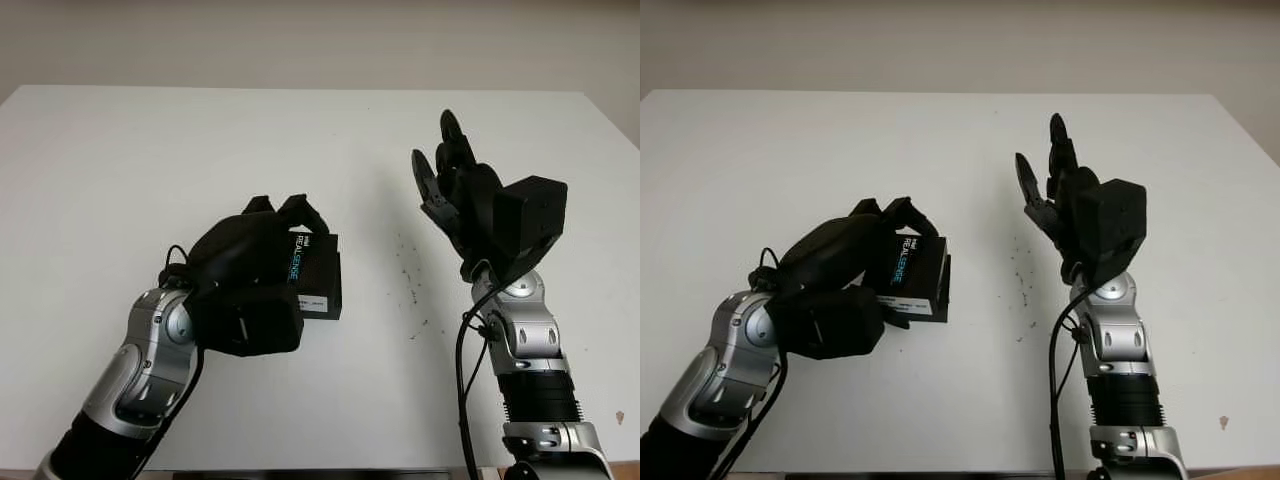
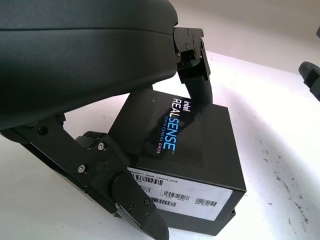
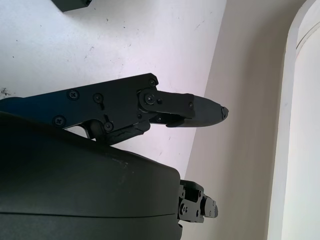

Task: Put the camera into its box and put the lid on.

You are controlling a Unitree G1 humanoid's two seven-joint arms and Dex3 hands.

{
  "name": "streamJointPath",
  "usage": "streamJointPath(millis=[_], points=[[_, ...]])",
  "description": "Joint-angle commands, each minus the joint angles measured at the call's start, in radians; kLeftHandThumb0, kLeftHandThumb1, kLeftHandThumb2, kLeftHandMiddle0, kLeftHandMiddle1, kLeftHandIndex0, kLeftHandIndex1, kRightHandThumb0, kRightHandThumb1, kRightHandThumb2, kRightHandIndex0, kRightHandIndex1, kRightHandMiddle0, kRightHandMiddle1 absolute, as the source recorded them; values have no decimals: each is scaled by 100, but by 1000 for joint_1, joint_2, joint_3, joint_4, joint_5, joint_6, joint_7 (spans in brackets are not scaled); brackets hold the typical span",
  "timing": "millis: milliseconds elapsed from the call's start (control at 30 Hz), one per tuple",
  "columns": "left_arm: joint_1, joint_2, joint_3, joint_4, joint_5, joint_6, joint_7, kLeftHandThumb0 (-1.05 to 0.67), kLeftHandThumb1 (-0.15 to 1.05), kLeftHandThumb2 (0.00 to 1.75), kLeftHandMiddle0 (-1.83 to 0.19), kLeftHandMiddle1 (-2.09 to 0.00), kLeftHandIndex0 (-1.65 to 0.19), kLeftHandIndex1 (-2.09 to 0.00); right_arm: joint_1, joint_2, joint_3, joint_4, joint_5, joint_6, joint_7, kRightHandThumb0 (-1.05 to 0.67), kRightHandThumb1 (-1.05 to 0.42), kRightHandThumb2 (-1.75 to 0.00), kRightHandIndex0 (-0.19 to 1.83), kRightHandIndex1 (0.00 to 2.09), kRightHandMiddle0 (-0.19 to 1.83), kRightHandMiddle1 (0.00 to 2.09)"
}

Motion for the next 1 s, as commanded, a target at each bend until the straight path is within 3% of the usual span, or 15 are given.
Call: streamJointPath(millis=[0,400,967], points=[[-14,-5,-4,7,8,-6,10,-21,103,5,-43,-187,-21,-150,-7,6,-1,3,-1,-9,-5,-55,-105,-38,-15,6,-10,6],[9,-64,1,-30,-17,68,1,-22,104,5,-51,-179,-22,-150,-6,10,2,-6,0,3,-6,-54,-105,-39,-15,6,-10,6],[12,-93,-1,-49,-48,106,6,-17,103,5,-51,-184,-18,-149,-16,17,7,2,-7,1,-12,-55,-105,-40,-15,5,-10,6]])
